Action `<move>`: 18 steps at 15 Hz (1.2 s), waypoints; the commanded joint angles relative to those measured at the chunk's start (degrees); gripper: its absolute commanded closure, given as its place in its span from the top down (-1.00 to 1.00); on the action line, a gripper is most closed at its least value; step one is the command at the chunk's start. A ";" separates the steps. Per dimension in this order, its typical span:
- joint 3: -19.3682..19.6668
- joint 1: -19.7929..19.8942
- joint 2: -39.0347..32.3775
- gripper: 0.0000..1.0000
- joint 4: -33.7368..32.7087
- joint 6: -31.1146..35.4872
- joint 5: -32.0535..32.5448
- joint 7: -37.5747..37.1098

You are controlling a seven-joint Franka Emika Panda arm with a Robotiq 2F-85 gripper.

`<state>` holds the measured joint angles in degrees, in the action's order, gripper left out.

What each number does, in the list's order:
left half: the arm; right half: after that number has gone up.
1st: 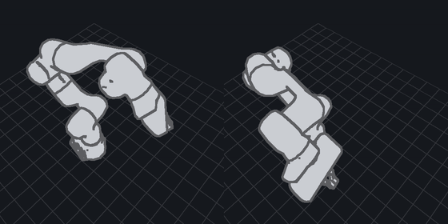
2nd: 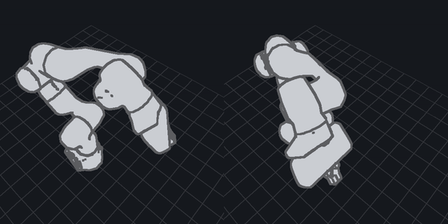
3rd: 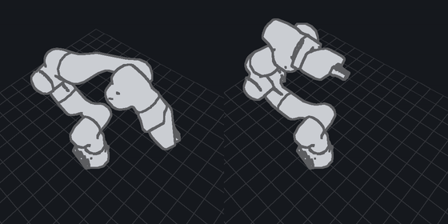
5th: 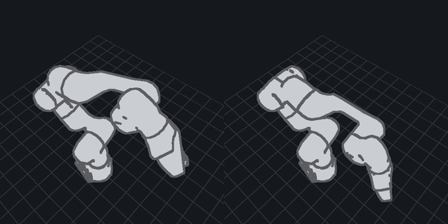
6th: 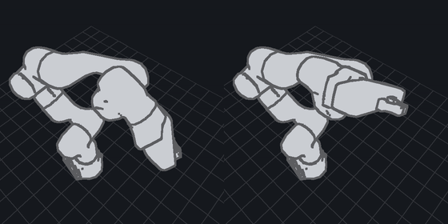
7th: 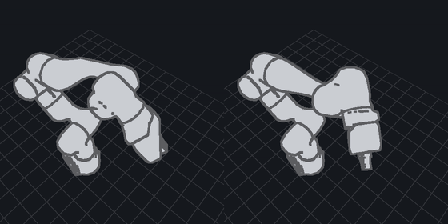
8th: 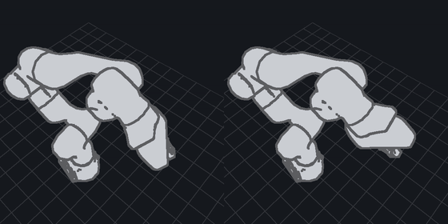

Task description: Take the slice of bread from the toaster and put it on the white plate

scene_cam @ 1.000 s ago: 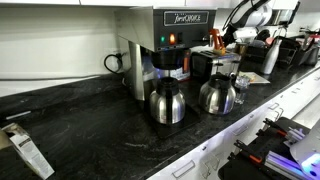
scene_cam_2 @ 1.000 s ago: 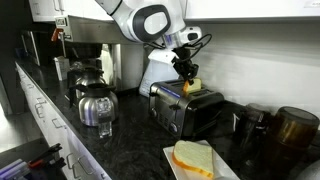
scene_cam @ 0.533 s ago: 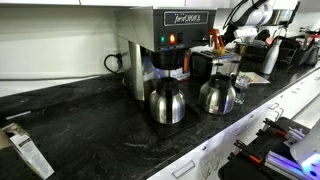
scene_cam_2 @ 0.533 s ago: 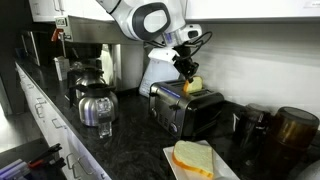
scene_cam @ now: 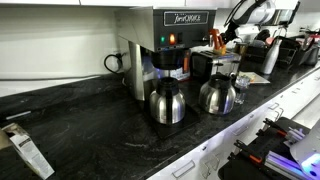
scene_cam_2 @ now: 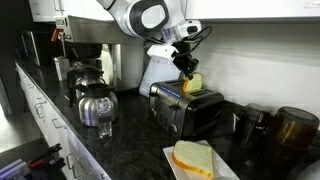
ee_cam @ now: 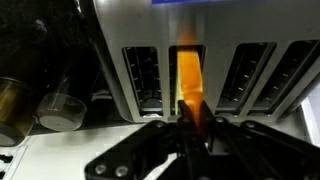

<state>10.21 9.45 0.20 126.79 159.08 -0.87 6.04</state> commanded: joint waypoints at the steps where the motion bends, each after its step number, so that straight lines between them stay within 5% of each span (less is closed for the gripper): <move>1: 0.02 0.27 3.86 -0.94 2.16 1.86 0.58 0.38; 15: -0.43 2.68 21.56 -0.94 13.92 5.22 4.09 -2.13; 18: -2.79 7.56 23.37 -0.94 15.85 2.79 10.15 -5.08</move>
<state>10.20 12.16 21.89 140.65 162.46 4.16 4.09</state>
